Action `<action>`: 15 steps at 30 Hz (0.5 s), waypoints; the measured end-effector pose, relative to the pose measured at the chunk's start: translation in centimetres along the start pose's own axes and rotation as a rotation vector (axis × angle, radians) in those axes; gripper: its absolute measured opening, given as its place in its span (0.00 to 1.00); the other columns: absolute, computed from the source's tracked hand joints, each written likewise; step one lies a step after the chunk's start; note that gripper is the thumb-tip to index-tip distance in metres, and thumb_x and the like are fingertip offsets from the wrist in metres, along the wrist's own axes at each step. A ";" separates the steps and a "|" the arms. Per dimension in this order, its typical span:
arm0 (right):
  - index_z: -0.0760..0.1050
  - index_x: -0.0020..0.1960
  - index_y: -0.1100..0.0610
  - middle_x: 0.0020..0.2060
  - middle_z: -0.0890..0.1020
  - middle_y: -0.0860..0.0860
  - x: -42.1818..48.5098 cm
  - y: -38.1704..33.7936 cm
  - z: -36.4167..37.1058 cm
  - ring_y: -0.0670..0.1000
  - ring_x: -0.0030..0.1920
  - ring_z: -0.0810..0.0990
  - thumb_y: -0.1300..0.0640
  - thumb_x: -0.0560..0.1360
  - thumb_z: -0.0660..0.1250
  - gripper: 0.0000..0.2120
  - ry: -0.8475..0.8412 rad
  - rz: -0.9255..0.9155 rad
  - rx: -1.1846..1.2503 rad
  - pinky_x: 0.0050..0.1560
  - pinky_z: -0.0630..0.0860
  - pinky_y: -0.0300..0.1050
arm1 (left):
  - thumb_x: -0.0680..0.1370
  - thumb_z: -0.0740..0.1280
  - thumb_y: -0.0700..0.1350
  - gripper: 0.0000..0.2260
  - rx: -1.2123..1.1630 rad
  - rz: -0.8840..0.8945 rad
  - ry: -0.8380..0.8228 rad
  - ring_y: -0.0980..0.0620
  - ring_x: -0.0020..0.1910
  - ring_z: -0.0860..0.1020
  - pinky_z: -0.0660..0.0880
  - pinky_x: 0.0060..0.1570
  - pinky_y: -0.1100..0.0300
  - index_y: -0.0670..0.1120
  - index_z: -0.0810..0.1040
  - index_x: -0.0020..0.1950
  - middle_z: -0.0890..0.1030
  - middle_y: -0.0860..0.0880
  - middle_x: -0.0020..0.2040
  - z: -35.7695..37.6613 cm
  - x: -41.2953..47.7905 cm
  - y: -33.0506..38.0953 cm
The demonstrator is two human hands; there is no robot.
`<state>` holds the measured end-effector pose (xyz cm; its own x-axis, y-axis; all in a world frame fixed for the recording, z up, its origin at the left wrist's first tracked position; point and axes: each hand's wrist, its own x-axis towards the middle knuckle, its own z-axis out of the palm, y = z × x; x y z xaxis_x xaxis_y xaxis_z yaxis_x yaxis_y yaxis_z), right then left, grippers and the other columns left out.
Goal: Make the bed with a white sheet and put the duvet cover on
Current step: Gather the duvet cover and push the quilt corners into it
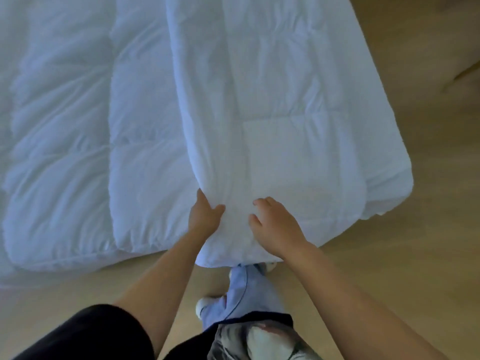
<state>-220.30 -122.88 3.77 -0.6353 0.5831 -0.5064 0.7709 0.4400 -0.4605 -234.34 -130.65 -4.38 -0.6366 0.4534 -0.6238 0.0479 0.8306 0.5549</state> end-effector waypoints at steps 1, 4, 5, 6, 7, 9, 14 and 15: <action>0.68 0.65 0.61 0.61 0.72 0.56 0.9 1.1 -1.5 0.56 0.61 0.70 0.52 0.80 0.55 0.18 0.008 -0.001 0.055 0.59 0.70 0.51 | 0.76 0.65 0.44 0.26 0.016 0.060 0.008 0.41 0.56 0.75 0.68 0.47 0.57 0.45 0.60 0.71 0.77 0.43 0.60 1.3 -1.2 1.4; 0.64 0.70 0.58 0.65 0.70 0.53 4.1 4.1 -6.5 0.53 0.64 0.70 0.44 0.78 0.58 0.26 -0.015 0.013 0.256 0.61 0.68 0.46 | 0.76 0.59 0.39 0.28 0.033 0.214 0.009 0.46 0.52 0.77 0.71 0.47 0.57 0.49 0.57 0.75 0.77 0.49 0.55 6.4 -4.4 7.3; 0.62 0.71 0.57 0.65 0.70 0.52 5.2 5.2 -8.2 0.52 0.63 0.70 0.42 0.76 0.60 0.29 -0.026 0.029 0.328 0.60 0.68 0.45 | 0.76 0.58 0.37 0.28 0.034 0.258 0.002 0.48 0.51 0.77 0.71 0.45 0.58 0.49 0.58 0.75 0.77 0.50 0.54 8.4 -5.2 9.5; 0.61 0.72 0.56 0.64 0.70 0.52 6.5 6.3 -9.9 0.52 0.62 0.71 0.42 0.75 0.62 0.31 -0.028 0.061 0.395 0.59 0.69 0.45 | 0.75 0.57 0.36 0.26 0.037 0.290 -0.007 0.49 0.49 0.77 0.71 0.45 0.59 0.48 0.61 0.74 0.77 0.50 0.53 10.4 -5.8 11.9; 0.61 0.71 0.56 0.62 0.72 0.51 7.7 7.7 -11.6 0.51 0.60 0.73 0.44 0.74 0.64 0.31 -0.018 0.099 0.451 0.56 0.70 0.44 | 0.75 0.56 0.35 0.25 0.036 0.298 -0.024 0.49 0.49 0.77 0.72 0.46 0.59 0.48 0.63 0.72 0.77 0.48 0.54 12.4 -6.3 14.4; 0.64 0.66 0.56 0.56 0.76 0.50 9.8 11.0 -15.3 0.51 0.50 0.77 0.51 0.73 0.66 0.24 0.006 0.179 0.519 0.47 0.73 0.43 | 0.76 0.55 0.35 0.27 0.036 0.283 -0.075 0.48 0.53 0.76 0.72 0.52 0.58 0.49 0.60 0.74 0.76 0.46 0.58 16.3 -7.3 19.0; 0.71 0.54 0.56 0.44 0.78 0.50 12.9 18.7 -22.5 0.47 0.40 0.77 0.65 0.72 0.56 0.14 0.009 0.292 0.629 0.35 0.72 0.39 | 0.75 0.55 0.35 0.37 0.072 0.301 -0.172 0.49 0.63 0.72 0.66 0.59 0.63 0.60 0.40 0.75 0.68 0.50 0.71 22.8 -8.8 26.1; 0.71 0.54 0.56 0.45 0.78 0.51 13.2 19.9 -23.1 0.50 0.42 0.78 0.66 0.72 0.55 0.14 0.013 0.303 0.652 0.38 0.75 0.41 | 0.75 0.56 0.35 0.37 0.070 0.305 -0.170 0.50 0.65 0.70 0.65 0.60 0.64 0.60 0.37 0.73 0.67 0.51 0.73 23.9 -8.8 27.1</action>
<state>-212.31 -90.64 4.77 -0.3940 0.6245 -0.6744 0.7268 -0.2374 -0.6445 -209.06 -104.43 2.95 -0.4482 0.7266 -0.5208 0.2727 0.6659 0.6944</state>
